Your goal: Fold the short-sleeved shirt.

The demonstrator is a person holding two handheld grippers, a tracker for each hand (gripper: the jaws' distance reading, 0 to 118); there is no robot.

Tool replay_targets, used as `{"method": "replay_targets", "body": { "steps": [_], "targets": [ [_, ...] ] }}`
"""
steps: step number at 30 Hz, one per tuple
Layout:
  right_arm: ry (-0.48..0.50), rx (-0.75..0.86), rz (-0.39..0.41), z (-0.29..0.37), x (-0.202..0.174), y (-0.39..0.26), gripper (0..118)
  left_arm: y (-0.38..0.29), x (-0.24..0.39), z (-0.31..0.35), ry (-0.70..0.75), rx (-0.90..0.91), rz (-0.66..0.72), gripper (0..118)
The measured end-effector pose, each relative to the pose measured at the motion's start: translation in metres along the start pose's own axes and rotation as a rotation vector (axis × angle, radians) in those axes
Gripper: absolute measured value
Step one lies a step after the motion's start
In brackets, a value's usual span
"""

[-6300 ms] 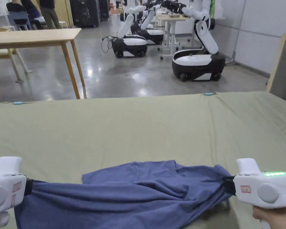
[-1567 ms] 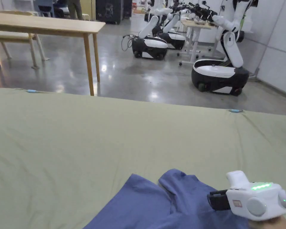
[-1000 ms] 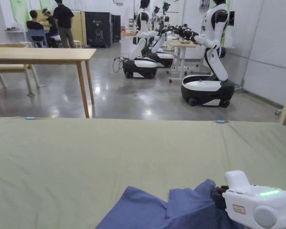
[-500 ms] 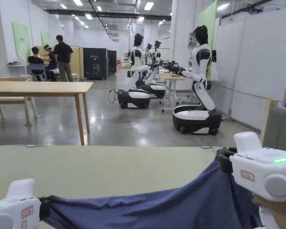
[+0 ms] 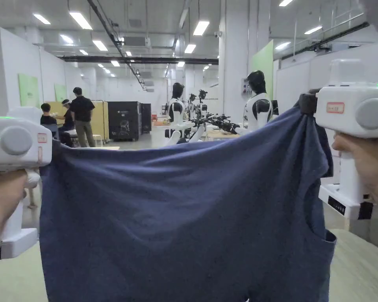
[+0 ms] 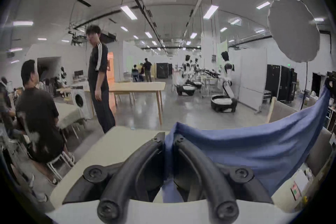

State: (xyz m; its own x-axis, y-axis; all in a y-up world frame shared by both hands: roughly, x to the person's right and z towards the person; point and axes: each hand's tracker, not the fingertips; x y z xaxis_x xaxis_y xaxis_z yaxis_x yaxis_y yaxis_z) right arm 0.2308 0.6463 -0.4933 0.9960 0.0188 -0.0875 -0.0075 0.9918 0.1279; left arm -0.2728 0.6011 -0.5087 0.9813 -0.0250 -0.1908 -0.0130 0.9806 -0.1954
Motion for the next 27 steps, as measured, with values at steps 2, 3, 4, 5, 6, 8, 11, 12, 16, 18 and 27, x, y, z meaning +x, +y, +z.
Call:
{"method": "replay_targets", "body": {
  "steps": [2,3,4,5,6,8,11,12,16,18,27],
  "targets": [
    [-0.003,0.015,-0.006,-0.013,0.002,0.013,8,0.016,-0.002,-0.007,0.044,0.044,-0.02,6],
    [-0.003,0.021,-0.002,-0.018,0.0,0.019,8,0.024,-0.003,-0.008,0.045,0.047,-0.013,6],
    [-0.001,0.032,0.002,-0.022,-0.001,0.024,8,0.03,-0.005,-0.008,0.043,0.05,-0.008,6],
    [-0.003,0.038,0.007,-0.028,-0.001,0.027,8,0.035,-0.007,-0.008,0.043,0.056,-0.002,6],
    [0.0,0.04,0.01,-0.031,-0.002,0.029,8,0.038,-0.009,-0.011,0.046,0.064,0.005,6],
    [0.007,0.041,0.013,-0.036,-0.003,0.025,8,0.037,-0.008,-0.014,0.059,0.071,-0.007,6],
    [0.006,0.012,0.013,-0.048,-0.004,-0.002,8,0.014,-0.006,-0.028,0.054,0.042,-0.009,6],
    [0.005,-0.007,0.01,-0.051,-0.003,-0.017,8,0.0,-0.006,-0.035,0.046,0.016,0.007,6],
    [-0.031,-0.069,-0.005,-0.057,0.0,-0.096,8,-0.075,-0.004,-0.067,0.038,-0.095,0.07,6],
    [-0.046,-0.091,-0.004,-0.054,0.003,-0.134,8,-0.109,-0.002,-0.075,0.046,-0.106,0.083,6],
    [-0.006,-0.157,0.02,0.033,0.023,-0.183,8,-0.167,-0.004,-0.003,-0.043,-0.158,0.085,6]
  ]
}}
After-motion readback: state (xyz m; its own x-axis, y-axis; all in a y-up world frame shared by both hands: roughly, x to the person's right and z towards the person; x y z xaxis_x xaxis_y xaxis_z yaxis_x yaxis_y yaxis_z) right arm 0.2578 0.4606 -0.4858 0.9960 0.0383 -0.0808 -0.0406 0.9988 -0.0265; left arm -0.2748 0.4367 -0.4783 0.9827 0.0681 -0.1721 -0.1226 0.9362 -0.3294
